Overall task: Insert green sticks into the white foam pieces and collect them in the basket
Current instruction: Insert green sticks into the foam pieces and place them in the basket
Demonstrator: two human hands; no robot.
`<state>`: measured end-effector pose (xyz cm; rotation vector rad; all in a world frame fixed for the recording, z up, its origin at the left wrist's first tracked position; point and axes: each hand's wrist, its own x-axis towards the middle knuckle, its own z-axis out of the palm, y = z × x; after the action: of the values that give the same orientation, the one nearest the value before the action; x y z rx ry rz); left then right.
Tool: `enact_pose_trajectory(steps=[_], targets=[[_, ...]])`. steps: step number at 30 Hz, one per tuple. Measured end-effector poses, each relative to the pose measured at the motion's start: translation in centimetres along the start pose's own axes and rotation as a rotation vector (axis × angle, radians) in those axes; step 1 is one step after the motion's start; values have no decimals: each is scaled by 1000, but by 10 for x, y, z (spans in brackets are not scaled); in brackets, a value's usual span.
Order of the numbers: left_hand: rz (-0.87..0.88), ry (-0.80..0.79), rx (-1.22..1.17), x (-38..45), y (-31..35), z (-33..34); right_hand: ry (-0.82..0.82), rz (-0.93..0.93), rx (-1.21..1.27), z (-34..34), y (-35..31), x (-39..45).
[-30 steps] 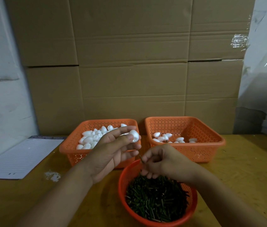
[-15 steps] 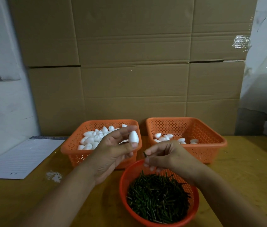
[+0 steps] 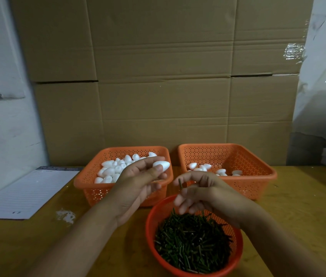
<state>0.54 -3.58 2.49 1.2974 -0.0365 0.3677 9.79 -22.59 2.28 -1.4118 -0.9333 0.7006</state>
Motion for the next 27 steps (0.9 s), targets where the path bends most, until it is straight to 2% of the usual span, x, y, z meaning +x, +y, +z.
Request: enact_pose_trajectory(steps=[5, 9, 18, 24, 27], targets=[[3, -4, -62, 1, -1, -1, -5, -32, 107, -2, -2, 0], [-4, -3, -47, 1, -2, -1, 37, -37, 23, -5, 3, 2], [-11, -3, 41, 0, -1, -1, -8, 99, -64, -6, 6, 2], [-14, 23, -54, 0, -3, -1, -18, 81, -33, -1, 3, 1], [-4, 26, -11, 1, -4, -2, -4, 64, -36, -1, 1, 0]])
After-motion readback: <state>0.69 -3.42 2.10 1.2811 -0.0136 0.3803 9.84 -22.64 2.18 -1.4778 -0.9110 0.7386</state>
